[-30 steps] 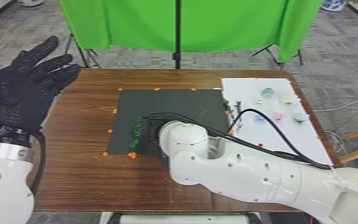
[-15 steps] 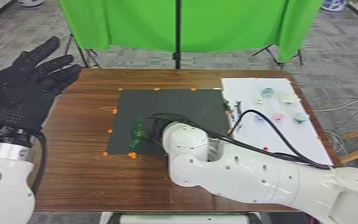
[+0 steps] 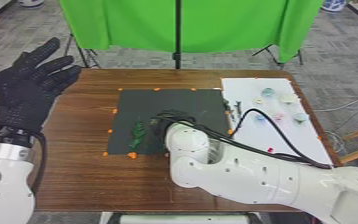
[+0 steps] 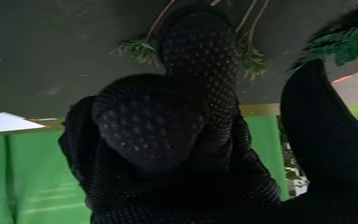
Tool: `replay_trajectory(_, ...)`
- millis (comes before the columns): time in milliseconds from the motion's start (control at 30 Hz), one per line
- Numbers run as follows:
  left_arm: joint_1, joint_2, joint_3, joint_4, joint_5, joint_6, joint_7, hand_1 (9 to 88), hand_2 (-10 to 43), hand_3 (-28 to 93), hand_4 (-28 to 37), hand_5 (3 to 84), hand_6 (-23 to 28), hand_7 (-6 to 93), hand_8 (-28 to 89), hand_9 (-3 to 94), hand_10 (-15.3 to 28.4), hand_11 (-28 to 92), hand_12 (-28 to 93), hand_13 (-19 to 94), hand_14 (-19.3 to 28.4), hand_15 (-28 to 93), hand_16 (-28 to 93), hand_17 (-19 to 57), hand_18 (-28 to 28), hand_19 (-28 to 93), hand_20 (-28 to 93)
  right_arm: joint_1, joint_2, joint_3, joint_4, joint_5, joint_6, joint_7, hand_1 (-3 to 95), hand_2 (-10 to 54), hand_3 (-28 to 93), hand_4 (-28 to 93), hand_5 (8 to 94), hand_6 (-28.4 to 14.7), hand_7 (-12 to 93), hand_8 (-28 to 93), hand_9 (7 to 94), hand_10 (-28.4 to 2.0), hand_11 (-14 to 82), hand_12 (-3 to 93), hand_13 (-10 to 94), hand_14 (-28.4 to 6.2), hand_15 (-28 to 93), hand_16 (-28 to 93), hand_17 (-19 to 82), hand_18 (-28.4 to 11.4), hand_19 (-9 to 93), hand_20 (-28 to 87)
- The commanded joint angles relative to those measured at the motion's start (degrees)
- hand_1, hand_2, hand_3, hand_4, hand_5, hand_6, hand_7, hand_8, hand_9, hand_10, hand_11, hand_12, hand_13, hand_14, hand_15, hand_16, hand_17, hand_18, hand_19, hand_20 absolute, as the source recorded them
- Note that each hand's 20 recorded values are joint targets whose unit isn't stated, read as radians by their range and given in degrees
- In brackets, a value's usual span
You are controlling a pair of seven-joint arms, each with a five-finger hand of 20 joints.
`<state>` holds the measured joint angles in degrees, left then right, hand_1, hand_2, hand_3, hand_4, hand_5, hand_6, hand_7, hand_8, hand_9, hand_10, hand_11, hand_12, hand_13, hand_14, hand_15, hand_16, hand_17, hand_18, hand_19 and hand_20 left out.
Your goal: Arrange flowers
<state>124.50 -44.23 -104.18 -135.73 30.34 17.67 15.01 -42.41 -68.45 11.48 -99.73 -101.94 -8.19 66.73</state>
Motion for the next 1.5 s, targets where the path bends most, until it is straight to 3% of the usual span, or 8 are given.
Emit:
replay_trajectory(33,1.62,-1.04,-0.42,-0.01,0.17,-0.02,-0.59,20.4,8.5,77,-28.3,32.9,8.5,14.5,-10,30.1,19.6,25,10,23,26.4,45,-8,-7.8,25.9,62,1,-0.34,0.90,0.12,-3.43,-3.23,1.07,-1.33,22.2,9.8,72,-20,56.5,-5.1,9,-11,93.7,-11.5,41.9,14.9,94,-5.9,62,17,63,-20.9,93,48)
replay_trajectory(500,1.51,-1.40,-0.44,0.20,0.19,-0.06,-0.91,20.4,8.4,77,-28.3,32.9,8.5,14.4,-10,30.1,19.6,25,10,23,26.4,45,-8,-7.8,25.9,62,1,-2.71,0.74,2.71,-4.94,-0.32,-3.40,-2.63,23.8,8.7,71,-20,61.5,-2.5,10,-12,93.7,-11.6,42.4,14.8,94,-5.9,62,16,63,-21.0,93,49)
replay_trajectory(767,2.50,-2.34,-0.92,0.00,0.27,-0.20,-1.39,20.4,8.5,77,-28.3,32.9,8.5,14.5,-10,30.1,19.6,25,10,23,26.4,45,-8,-7.8,25.9,62,1,-3.70,6.68,3.90,-12.22,-3.31,10.34,-9.82,24.5,7.9,72,-20,62.5,-1.8,11,-12,93.7,-11.9,39.0,15.1,94,-6.6,59,17,62,-21.2,93,47)
replay_trajectory(933,6.90,-2.96,-3.57,-0.80,-0.31,0.28,0.94,20.3,8.4,77,-28.3,32.9,8.5,14.4,-10,30.1,19.7,25,10,23,26.4,45,-8,-7.8,25.9,62,1,-1.88,12.24,3.79,-16.11,-5.38,23.23,-12.84,25.6,6.4,73,-20,64.5,-1.0,12,-12,93.7,-11.8,38.1,15.3,94,-6.6,58,17,61,-21.5,93,46)
replay_trajectory(1033,9.99,-4.07,-5.23,-1.09,-0.44,0.66,2.33,19.8,8.2,77,-28.3,32.9,8.3,14.4,-10,30.1,19.7,25,10,23,26.5,45,-8,-7.8,25.8,63,2,-0.59,15.36,4.54,-16.66,-7.43,26.23,-11.58,25.9,5.8,74,-21,64.7,-1.0,12,-12,93.7,-12.3,33.3,16.1,94,-7.2,54,19,60,-21.2,93,40)
replay_trajectory(1200,14.83,-5.76,-7.36,-1.71,-0.91,0.54,4.42,17.8,8.2,76,-28.3,33.2,8.0,14.4,-10,30.2,19.5,25,11,23,26.4,45,-8,-7.9,25.9,62,2,-0.49,19.81,8.31,-14.84,-7.80,24.64,-8.03,26.0,4.7,74,-21,58.8,-3.7,11,-12,88.3,-15.3,24.8,16.5,88,-10.2,47,17,55,-20.1,93,16)
replay_trajectory(1300,15.25,-6.26,-7.17,-1.78,-0.85,0.45,4.96,16.4,8.3,75,-28.3,33.1,7.9,14.2,-10,30.1,19.4,25,11,23,26.4,45,-8,-8.0,25.9,62,2,-1.96,21.77,12.26,-12.86,-6.96,21.36,-5.77,26.0,3.4,73,-21,54.9,-6.0,10,-11,81.0,-17.4,22.9,15.1,82,-13.1,48,15,52,-20.5,93,3)
replay_trajectory(1500,15.16,-6.78,-6.27,-1.81,-1.11,0.63,5.53,14.8,8.6,75,-28.3,32.7,7.7,14.1,-10,30.1,19.2,24,11,23,26.4,44,-8,-8.2,25.9,62,2,-2.73,24.89,13.65,-7.91,-5.62,17.51,-1.68,26.7,2.2,72,-21,55.3,-7.1,10,-11,81.0,-18.0,22.7,14.9,82,-13.4,48,14,52,-20.5,93,1)
